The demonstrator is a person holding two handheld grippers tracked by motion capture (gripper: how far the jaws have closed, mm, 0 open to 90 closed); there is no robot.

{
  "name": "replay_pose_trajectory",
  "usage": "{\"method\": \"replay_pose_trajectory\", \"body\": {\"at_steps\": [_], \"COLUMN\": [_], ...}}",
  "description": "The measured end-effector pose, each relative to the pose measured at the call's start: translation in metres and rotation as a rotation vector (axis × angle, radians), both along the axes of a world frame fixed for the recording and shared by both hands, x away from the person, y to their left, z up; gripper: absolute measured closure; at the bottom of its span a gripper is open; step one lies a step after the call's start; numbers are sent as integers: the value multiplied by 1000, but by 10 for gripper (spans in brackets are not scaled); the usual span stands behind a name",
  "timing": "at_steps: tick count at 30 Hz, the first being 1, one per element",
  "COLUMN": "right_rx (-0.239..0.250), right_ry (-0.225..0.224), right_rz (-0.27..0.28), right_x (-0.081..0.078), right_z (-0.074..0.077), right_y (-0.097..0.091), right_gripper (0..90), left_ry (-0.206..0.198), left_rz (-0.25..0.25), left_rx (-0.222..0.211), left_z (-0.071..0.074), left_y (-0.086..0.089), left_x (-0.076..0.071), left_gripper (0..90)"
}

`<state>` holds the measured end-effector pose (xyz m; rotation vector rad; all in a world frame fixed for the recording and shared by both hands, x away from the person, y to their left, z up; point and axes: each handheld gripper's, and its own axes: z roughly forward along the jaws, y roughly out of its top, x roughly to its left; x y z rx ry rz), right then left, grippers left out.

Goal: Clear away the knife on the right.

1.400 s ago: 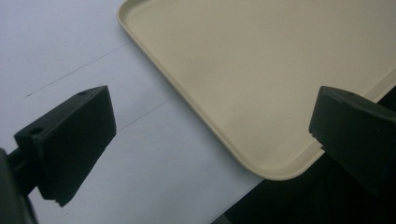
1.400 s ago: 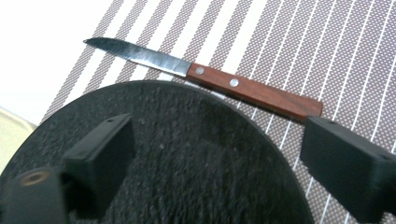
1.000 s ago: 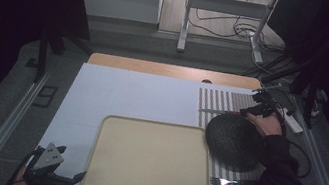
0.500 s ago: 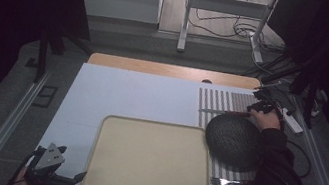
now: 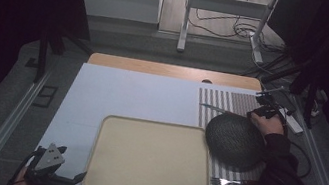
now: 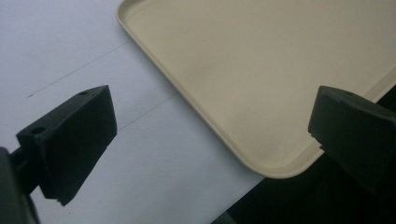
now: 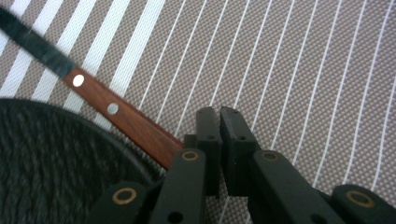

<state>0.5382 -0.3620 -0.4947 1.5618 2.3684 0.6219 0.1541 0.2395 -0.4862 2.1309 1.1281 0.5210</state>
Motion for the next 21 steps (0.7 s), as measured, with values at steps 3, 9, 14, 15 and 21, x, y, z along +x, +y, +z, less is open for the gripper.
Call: {"method": "replay_pose_trajectory", "body": {"at_steps": [3,9,14,15,21], "right_rx": [-14,-38,-21,-21,-11], "right_ry": [17,24,-17,-17,-46], "right_rz": [20,34,13,13,-10], "right_x": [-4,-8,-8,-8,-8], "right_z": [1,2,9,9,16], "right_y": [1,4,3,3,7], "right_gripper": [892,898,738,738,529], "left_ry": [0,-2,-2,-2,-2], "left_rz": [-1,-6,-5,-5,-4], "left_rx": [1,6,6,6,15], "left_z": [0,0,0,0,0], "left_y": [0,-1,-1,-1,-2], "left_x": [0,0,0,0,0], "left_gripper": [12,12,12,12,14]}}
